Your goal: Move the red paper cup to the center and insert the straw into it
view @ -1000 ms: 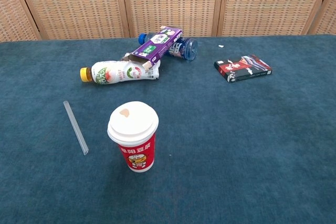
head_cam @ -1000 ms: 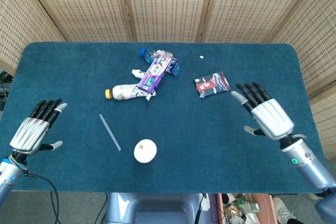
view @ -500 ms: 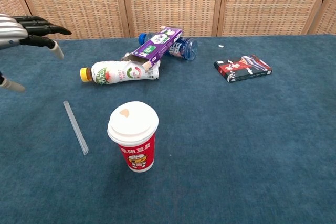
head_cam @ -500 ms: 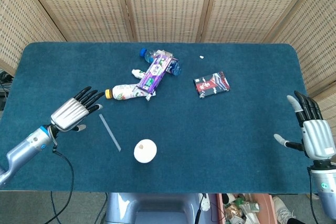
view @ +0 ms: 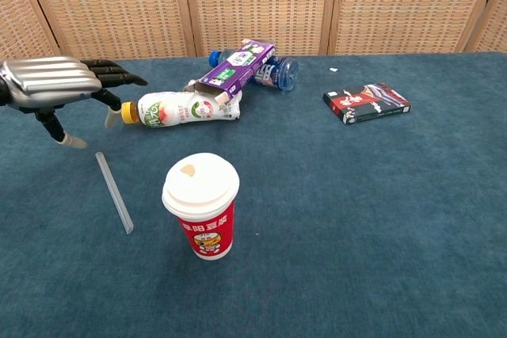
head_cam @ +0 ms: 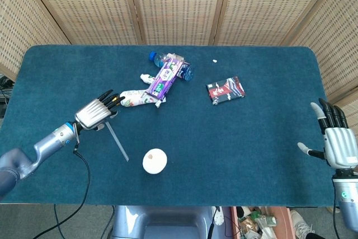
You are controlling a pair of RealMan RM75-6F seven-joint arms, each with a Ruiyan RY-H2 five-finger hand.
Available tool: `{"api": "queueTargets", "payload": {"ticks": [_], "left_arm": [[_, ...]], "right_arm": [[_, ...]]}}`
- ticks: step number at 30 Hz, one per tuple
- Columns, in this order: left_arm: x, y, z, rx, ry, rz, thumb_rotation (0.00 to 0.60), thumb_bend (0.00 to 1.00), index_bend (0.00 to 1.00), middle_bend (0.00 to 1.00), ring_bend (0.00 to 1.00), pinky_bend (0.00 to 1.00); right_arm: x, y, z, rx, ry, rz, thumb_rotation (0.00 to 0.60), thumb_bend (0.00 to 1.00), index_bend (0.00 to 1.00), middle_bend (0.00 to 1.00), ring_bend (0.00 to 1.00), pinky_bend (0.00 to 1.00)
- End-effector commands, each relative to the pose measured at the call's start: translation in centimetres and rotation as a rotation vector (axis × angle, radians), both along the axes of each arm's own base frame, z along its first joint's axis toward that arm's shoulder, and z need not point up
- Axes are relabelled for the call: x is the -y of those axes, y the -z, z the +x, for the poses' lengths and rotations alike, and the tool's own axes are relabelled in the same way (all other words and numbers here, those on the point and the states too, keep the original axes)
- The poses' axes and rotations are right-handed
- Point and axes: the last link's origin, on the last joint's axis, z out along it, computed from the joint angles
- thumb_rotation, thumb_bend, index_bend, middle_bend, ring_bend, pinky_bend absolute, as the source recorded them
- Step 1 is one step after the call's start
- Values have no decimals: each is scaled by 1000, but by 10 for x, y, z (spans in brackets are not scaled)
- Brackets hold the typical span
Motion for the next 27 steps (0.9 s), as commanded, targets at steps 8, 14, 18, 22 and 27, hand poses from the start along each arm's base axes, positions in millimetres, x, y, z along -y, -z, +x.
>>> {"api": "queueTargets", "payload": {"ticks": [8,14,18,22,27], "left_arm": [[4,26,-3,-26,-10,-71,600,220,486,0,0,0],[4,29,-4,-40,-11,-72,600,220,486,0,0,0],[4,31,-5,-55,-18,-76,600,233,486,0,0,0],[5,35,-5,-65,-35,-85,600,257,486,0,0,0],[5,37,-5,-93,-36,-92,600,296,486,0,0,0]], "right_arm": [[0,1,1,-4,1,5,600,0,0,0,0,0],[-1,1,2,-1,1,3,600,0,0,0,0,0],[-1,0,1,3,3,3,600,0,0,0,0,0],[0,-1,0,4,5,1,600,0,0,0,0,0],[0,-1,1,8,3,-1,600,0,0,0,0,0]]}}
